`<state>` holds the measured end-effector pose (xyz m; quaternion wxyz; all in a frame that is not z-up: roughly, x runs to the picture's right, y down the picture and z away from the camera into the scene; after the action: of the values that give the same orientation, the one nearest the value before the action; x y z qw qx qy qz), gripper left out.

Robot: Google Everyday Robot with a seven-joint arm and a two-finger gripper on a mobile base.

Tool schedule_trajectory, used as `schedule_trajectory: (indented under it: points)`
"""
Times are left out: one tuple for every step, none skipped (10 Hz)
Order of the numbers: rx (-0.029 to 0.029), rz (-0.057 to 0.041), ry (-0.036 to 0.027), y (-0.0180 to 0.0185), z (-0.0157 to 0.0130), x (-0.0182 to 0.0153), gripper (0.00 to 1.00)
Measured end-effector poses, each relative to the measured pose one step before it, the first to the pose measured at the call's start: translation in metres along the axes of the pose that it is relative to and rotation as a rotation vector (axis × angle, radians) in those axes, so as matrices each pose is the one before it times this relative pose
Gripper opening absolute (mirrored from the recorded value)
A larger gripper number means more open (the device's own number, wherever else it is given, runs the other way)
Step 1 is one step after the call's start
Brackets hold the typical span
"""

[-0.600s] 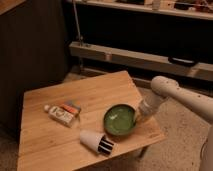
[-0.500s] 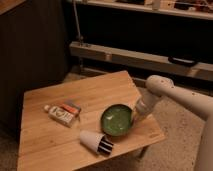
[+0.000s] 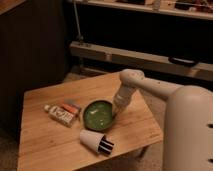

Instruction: Drag the ceramic bowl in a circle

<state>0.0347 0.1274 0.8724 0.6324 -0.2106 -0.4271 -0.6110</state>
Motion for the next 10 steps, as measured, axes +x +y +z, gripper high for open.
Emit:
schedule_trajectory:
  points:
    - [0.00190, 0.01215, 0.01872, -0.00098, -0.00526, 0.01016, 0.02]
    - [0.00843, 0.02319, 0.02642, 0.00331, -0.00881, 0.01237, 0.02]
    - [0.00670, 0.01949, 0.02189, 0.00438, -0.00826, 0.00934, 0.02]
    - [0.00048, 0.03409, 0.03243, 0.01372, -0.01565, 0.01540, 0.02]
    - [-0.00803, 0.03326, 0.02463, 0.01732, -0.01450, 0.01203, 0.02]
    - [-0.01742, 0.03409, 0.01655, 0.01995, -0.01114, 0.00736, 0.02]
    - [-0.03126, 0.03491, 0.00738, 0.02328, -0.00800, 0.00272, 0.02]
    - [-0.02523, 0.02850, -0.00215, 0.01829, -0.00205, -0.00111, 0.02]
    - [-0.02722, 0.02379, -0.00812, 0.01690, 0.00015, -0.00261, 0.02]
    - [-0.03135, 0.03322, -0.01832, 0.02322, 0.00225, -0.00555, 0.02]
